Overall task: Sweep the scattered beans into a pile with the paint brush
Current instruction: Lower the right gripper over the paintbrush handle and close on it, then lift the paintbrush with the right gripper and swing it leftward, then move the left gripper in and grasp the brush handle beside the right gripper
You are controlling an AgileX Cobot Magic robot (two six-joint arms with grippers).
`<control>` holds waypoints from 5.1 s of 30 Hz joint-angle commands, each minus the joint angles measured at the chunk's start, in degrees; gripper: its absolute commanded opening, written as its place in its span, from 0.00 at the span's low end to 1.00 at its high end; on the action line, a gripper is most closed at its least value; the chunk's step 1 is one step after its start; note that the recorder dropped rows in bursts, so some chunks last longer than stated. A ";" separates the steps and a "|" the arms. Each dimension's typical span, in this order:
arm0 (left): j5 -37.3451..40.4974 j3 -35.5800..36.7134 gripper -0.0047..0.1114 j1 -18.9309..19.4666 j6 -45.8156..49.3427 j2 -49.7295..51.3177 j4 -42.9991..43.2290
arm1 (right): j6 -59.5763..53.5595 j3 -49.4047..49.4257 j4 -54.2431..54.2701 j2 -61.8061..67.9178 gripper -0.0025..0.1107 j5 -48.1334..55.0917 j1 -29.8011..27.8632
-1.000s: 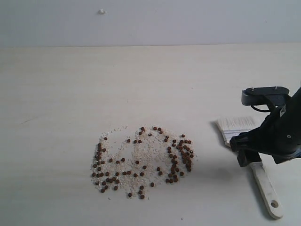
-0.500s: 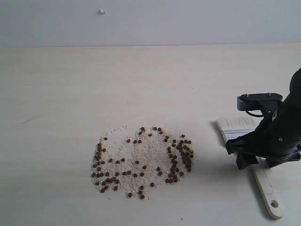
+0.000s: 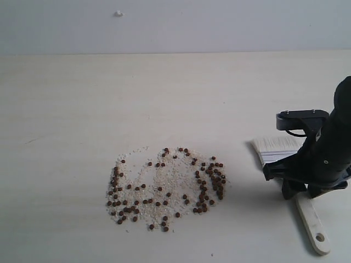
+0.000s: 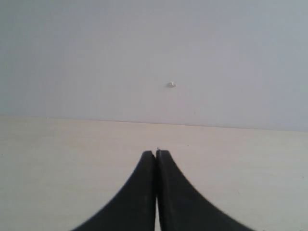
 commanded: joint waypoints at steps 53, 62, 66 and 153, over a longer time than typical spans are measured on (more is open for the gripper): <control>-0.16 0.00 0.04 -0.29 0.01 -0.32 -0.21 | 6.39 0.17 -6.62 -5.64 0.02 -5.41 0.50; -0.16 0.00 0.04 -0.29 0.01 -0.32 -0.21 | 4.62 -0.05 -4.99 -8.19 0.02 -5.07 0.50; -0.16 0.00 0.04 -0.29 0.01 -0.32 -0.21 | 1.04 -0.52 -2.06 -8.72 0.02 -4.95 0.50; -22.82 -43.50 0.71 -29.83 14.85 76.66 61.38 | -33.04 -15.93 29.40 -20.60 0.02 24.90 0.50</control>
